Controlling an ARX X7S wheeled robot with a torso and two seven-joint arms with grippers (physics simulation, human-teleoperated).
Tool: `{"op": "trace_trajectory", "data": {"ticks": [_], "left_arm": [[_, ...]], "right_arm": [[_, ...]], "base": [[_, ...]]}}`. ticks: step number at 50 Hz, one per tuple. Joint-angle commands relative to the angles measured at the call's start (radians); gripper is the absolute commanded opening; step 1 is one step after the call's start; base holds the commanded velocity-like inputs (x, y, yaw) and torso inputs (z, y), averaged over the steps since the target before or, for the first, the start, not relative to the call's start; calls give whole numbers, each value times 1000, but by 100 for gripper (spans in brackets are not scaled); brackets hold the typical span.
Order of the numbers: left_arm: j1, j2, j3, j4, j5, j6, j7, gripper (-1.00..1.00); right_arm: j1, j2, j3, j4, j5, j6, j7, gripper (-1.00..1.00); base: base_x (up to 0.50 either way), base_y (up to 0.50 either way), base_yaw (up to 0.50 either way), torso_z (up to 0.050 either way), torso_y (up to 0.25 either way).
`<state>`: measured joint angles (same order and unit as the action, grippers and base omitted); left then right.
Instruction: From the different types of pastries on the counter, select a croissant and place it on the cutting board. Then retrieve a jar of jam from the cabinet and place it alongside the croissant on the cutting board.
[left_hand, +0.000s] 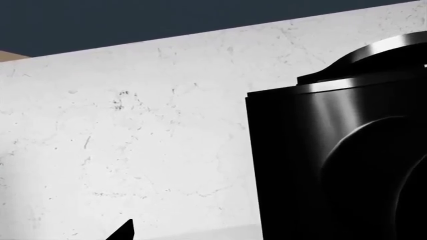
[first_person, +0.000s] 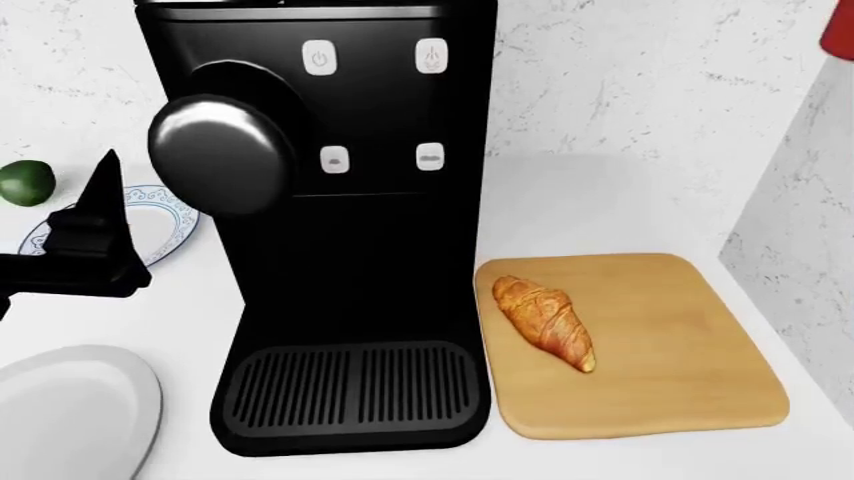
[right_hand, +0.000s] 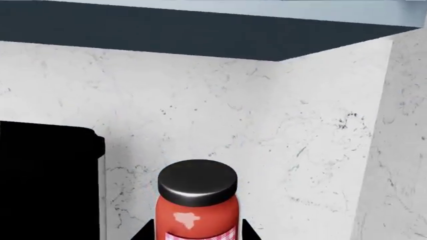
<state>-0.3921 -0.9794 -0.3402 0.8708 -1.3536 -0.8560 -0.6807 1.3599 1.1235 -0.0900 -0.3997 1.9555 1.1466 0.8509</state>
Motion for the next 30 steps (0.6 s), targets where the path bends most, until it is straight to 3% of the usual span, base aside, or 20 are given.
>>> {"op": "trace_trajectory", "data": {"ticks": [1,10,22,30], "left_arm": [[-10,2,16,-3,4,1,-4,100],[-4,8,24,-7,22,4,5,100],[9,12,20,-5,29,11,9,100],[11,18,23,-8,37,16,14,100]], "right_arm": [[-267,-26,95,-60,-140,-80,-40,-100],[-360,-109,48,-46,-280,-99,-84,-100],[-451,-120,39,-66,-356,-118,-107,-100],[-596,-138,90,-127,-473,-205,-165,-100]], "base": [[0,0,0,0,0],[0,0,0,0,0],[0,0,0,0,1],[0,0,0,0,0]]}}
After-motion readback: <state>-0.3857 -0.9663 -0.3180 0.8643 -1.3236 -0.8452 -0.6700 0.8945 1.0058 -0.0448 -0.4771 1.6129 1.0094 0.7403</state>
